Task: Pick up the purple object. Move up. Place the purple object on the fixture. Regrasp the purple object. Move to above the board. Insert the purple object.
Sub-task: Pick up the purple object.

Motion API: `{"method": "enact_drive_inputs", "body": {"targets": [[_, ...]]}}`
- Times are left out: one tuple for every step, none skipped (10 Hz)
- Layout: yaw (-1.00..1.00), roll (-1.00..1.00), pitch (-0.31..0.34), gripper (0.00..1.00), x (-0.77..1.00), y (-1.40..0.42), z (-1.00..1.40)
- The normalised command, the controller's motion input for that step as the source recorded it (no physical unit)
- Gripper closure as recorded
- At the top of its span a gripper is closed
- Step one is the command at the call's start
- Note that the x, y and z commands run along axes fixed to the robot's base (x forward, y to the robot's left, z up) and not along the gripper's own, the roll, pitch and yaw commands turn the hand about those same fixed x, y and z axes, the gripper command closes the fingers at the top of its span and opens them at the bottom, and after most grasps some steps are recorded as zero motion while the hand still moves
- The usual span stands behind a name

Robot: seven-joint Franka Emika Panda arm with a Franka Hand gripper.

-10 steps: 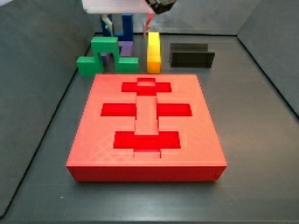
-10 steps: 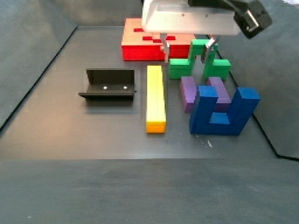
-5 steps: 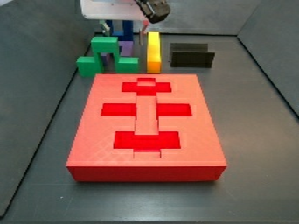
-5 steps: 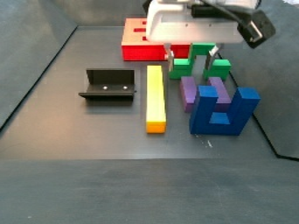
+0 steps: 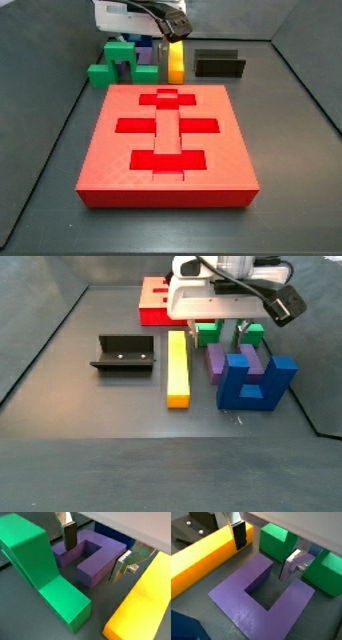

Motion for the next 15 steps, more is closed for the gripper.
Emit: {"method": "enact_drive_inputs", "body": {"targets": [[0.04,0.00,0.023,0.00,0.09,0.05,-0.20],[0.14,0.00,0.000,0.00,0.03,0.05,-0.14],[0.17,0.00,0.000,0.00,0.02,0.04,-0.11],[0.16,0.00,0.000,0.00,0.04,0.01,-0.11],[0.12,0.00,0.000,0.00,0.07,0.00,-0.13],[0.04,0.03,0.000,0.00,0.09,-0.03,-0.13],[0.00,0.01,0.019,0.00,0.07,0.00,-0.15],[-0.05,0.00,0.000,0.00,0.04,0.00,-0.15],[-0.01,0.00,0.000,0.00,0.01,0.00,-0.07],[0.00,0.00,0.000,0.00,0.00,-0.08,-0.04],[0.00,0.02,0.000,0.00,0.00,-0.10,-0.10],[0.00,0.05,0.000,0.00,0.00,-0.13,-0.10],[0.00,0.04,0.000,0.00,0.00,-0.08,-0.11],[-0.02,0.02,0.007,0.00,0.00,0.00,-0.05],[-0.01,0.00,0.000,0.00,0.00,0.00,-0.09]]}}
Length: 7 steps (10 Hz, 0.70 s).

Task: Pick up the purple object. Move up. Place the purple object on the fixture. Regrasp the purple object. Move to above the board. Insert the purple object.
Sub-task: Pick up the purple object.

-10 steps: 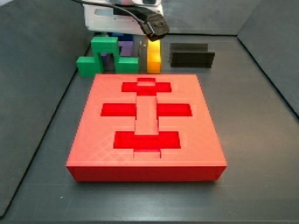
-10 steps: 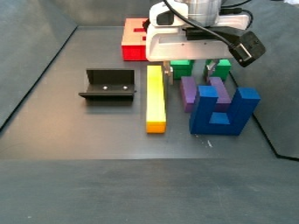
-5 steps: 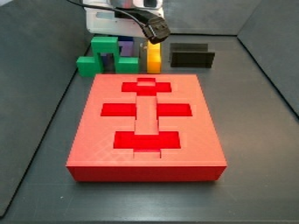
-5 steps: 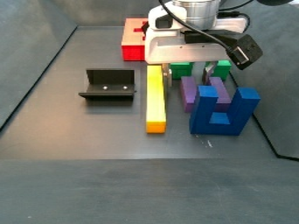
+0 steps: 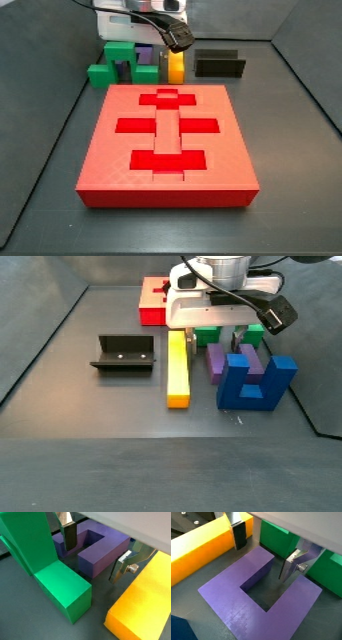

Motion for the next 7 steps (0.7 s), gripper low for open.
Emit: {"method": "enact_drive_inputs", "body": {"targets": [[-0.01,0.00,0.000,0.00,0.00,0.00,-0.09],[-0.01,0.00,0.000,0.00,0.00,0.00,-0.07],[-0.01,0.00,0.000,0.00,0.00,0.00,-0.08],[-0.02,0.00,0.000,0.00,-0.02,0.05,-0.12],[-0.03,0.00,0.000,0.00,-0.02,0.06,-0.10],[-0.01,0.00,0.000,0.00,-0.03,0.04,-0.10],[0.00,0.00,0.000,0.00,0.00,0.01,-0.07]]}}
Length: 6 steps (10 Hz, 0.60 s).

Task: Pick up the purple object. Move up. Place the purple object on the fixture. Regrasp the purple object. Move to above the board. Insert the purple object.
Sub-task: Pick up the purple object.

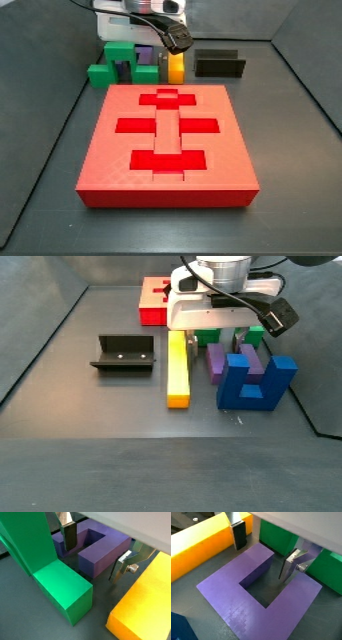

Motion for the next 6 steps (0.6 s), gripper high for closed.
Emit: {"method": "enact_drive_inputs", "body": {"targets": [[0.00,0.00,-0.004,0.00,0.00,0.00,0.00],[0.00,0.00,0.000,0.00,0.00,0.00,0.00],[0.00,0.00,0.000,0.00,0.00,0.00,0.00],[0.00,0.00,0.000,1.00,0.00,0.00,0.00],[0.00,0.00,0.000,1.00,0.00,0.00,0.00],[0.00,0.00,0.000,1.00,0.00,0.00,0.00]]}}
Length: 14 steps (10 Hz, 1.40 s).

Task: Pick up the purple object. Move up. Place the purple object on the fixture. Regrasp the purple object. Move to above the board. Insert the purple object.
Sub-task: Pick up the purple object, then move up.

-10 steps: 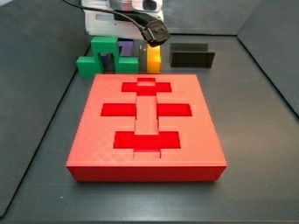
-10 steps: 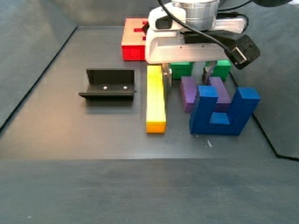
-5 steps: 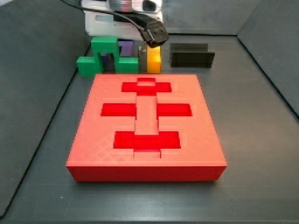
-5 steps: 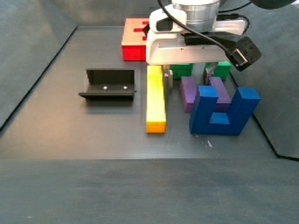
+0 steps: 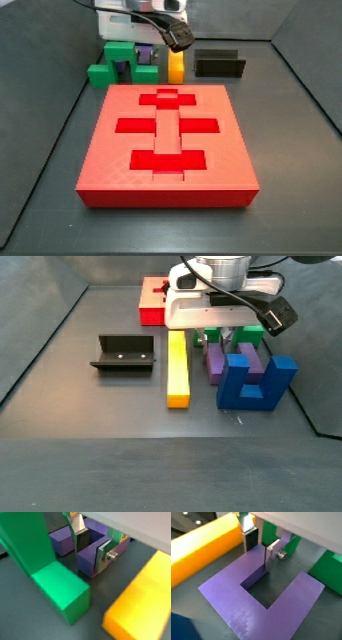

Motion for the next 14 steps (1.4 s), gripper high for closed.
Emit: {"method": "enact_drive_inputs", "body": {"targets": [[0.00,0.00,0.000,1.00,0.00,0.00,0.00],[0.00,0.00,0.000,1.00,0.00,0.00,0.00],[0.00,0.00,0.000,1.00,0.00,0.00,0.00],[0.00,0.00,0.000,1.00,0.00,0.00,0.00],[0.00,0.00,0.000,1.00,0.00,0.00,0.00],[0.00,0.00,0.000,1.00,0.00,0.00,0.00],[0.00,0.00,0.000,1.00,0.00,0.00,0.00],[0.00,0.00,0.000,1.00,0.00,0.00,0.00],[0.00,0.00,0.000,1.00,0.00,0.00,0.00],[0.00,0.00,0.000,1.00,0.00,0.00,0.00],[0.00,0.00,0.000,1.00,0.00,0.00,0.00],[0.00,0.00,0.000,1.00,0.00,0.00,0.00],[0.00,0.00,0.000,1.00,0.00,0.00,0.00],[0.00,0.00,0.000,1.00,0.00,0.00,0.83]]}}
